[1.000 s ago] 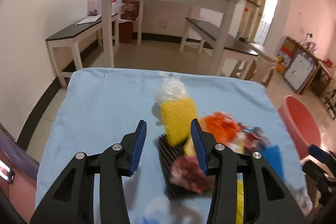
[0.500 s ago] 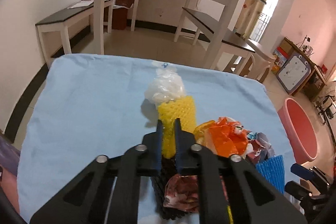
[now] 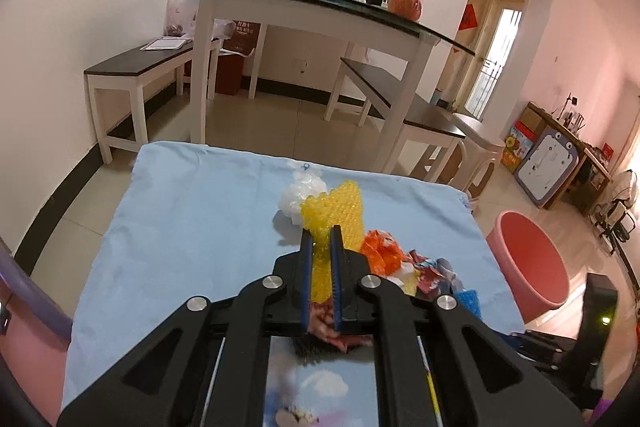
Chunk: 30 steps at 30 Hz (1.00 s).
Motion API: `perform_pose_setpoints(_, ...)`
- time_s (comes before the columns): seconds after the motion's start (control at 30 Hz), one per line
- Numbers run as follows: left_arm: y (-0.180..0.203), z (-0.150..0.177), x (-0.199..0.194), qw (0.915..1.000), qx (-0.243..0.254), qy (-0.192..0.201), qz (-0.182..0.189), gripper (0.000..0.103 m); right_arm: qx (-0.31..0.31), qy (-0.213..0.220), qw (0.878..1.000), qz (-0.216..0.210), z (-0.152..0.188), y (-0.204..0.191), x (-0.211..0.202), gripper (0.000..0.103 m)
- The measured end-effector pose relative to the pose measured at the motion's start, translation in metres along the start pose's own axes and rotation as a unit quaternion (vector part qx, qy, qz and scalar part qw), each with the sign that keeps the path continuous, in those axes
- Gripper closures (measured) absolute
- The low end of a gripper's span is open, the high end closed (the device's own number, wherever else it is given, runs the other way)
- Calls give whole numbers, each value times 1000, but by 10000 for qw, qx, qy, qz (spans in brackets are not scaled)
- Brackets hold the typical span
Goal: Collect trash
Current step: 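Grasp the yellow foam net with the left tool while the right tool grasps the blue foam net, then carry both nets over the pink bucket and open both tools to drop them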
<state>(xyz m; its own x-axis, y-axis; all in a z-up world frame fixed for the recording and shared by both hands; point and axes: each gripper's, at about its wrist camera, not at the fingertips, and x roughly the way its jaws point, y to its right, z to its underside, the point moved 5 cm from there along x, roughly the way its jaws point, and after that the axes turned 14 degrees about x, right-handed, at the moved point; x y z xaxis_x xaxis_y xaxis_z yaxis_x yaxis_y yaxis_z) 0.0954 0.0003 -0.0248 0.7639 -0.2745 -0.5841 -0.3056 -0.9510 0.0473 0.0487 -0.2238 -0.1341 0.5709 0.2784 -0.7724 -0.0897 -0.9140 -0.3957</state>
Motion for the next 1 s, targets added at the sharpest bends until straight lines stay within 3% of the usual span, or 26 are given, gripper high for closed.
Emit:
perform_pose_setpoints(0.5, 39, -11, -36, 9985, 139, 384, 354, 95, 207, 924, 9953, -182, -15, 11, -72, 96)
perform_pose_setpoints(0.8, 103, -27, -28, 9938, 522, 448, 871, 95, 398, 1472, 9882, 100, -38, 43, -109, 96)
perform_pose_setpoints(1.0, 158, -40, -15, 9870, 884, 448, 1264, 95, 795, 1805, 9795, 409, -52, 90, -130, 96)
